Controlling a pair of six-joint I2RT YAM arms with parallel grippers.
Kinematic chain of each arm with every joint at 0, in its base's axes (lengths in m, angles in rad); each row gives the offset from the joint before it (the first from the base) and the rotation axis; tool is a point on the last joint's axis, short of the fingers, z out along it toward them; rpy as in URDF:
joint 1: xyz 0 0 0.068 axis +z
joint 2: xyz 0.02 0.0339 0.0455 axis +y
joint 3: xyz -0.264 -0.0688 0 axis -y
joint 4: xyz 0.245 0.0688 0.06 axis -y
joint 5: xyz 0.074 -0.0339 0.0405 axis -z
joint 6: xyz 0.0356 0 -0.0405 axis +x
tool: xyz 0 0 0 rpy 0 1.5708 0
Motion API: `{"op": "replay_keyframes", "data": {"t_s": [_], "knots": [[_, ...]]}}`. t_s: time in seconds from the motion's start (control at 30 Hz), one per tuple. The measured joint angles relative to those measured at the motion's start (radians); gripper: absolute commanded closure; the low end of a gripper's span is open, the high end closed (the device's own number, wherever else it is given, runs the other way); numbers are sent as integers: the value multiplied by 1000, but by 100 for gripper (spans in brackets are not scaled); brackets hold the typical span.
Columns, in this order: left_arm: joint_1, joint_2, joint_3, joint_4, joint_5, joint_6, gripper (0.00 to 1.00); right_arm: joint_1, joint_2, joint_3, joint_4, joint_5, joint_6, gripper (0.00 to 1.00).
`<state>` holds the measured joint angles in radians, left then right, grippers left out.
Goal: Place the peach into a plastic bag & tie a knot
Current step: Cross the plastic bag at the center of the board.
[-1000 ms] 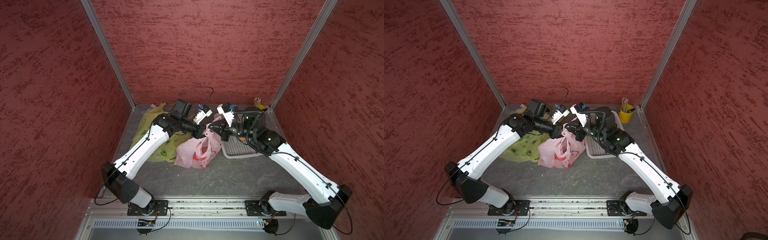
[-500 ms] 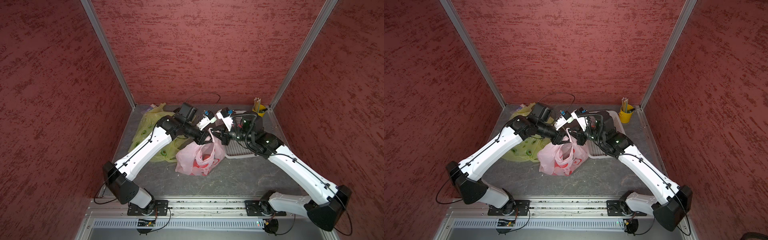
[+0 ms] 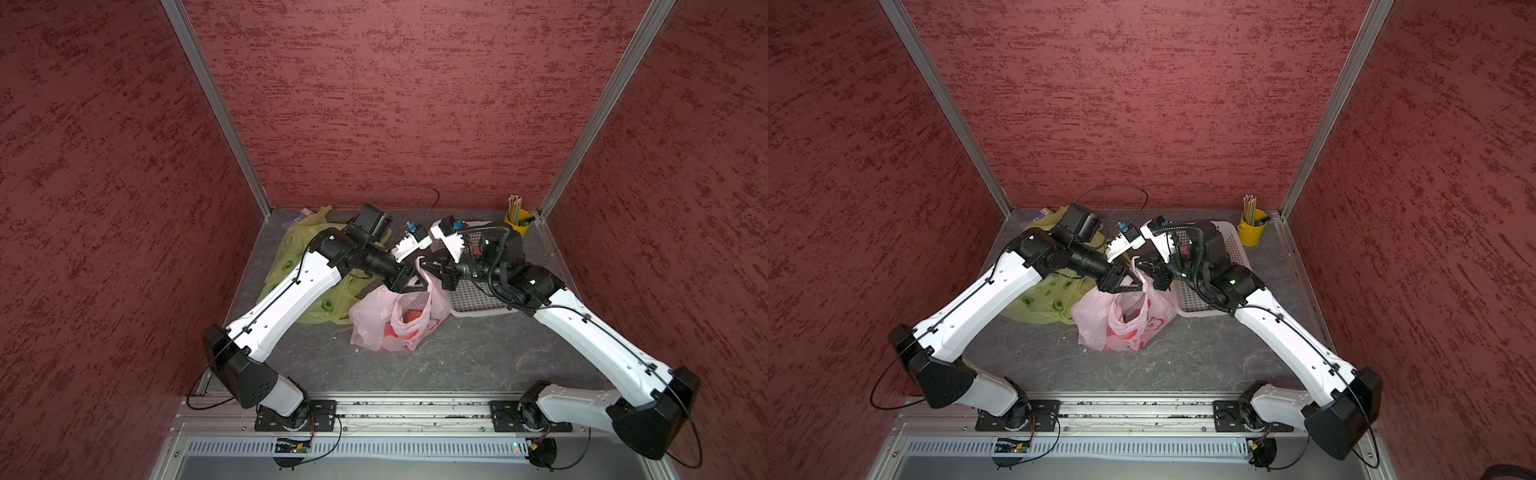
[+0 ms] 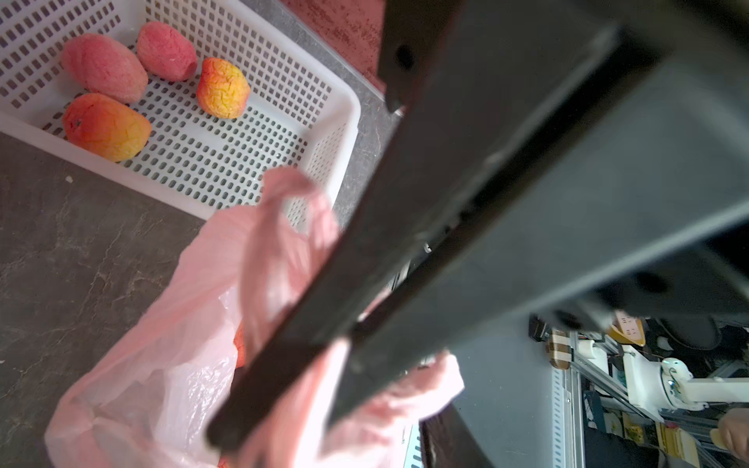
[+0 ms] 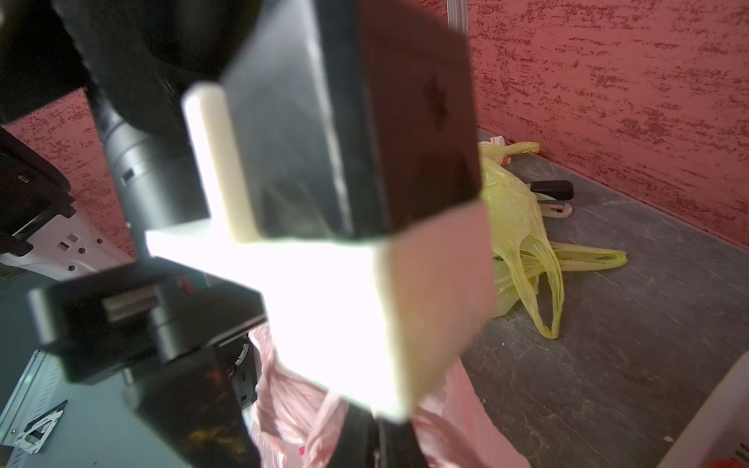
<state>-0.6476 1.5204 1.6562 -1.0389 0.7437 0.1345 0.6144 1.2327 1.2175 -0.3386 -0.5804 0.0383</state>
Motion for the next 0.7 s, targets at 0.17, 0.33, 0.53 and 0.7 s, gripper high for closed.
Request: {"op": "replay_keyframes", "data": {"t_s": [0.17,0.33,0.53,0.7], "knots": [[27,0,11,-9,70,5,60,0,3,0,0,1,-5,100],[39,0,11,-6,89,-2,60,0,3,0,16,-15,9,100],[42,0,1,51,103,-33,60,0,3,-1,79,-66,65,100],[42,0,-27,120,119,-66,64,0,2,-10,119,-93,103,100]]}}
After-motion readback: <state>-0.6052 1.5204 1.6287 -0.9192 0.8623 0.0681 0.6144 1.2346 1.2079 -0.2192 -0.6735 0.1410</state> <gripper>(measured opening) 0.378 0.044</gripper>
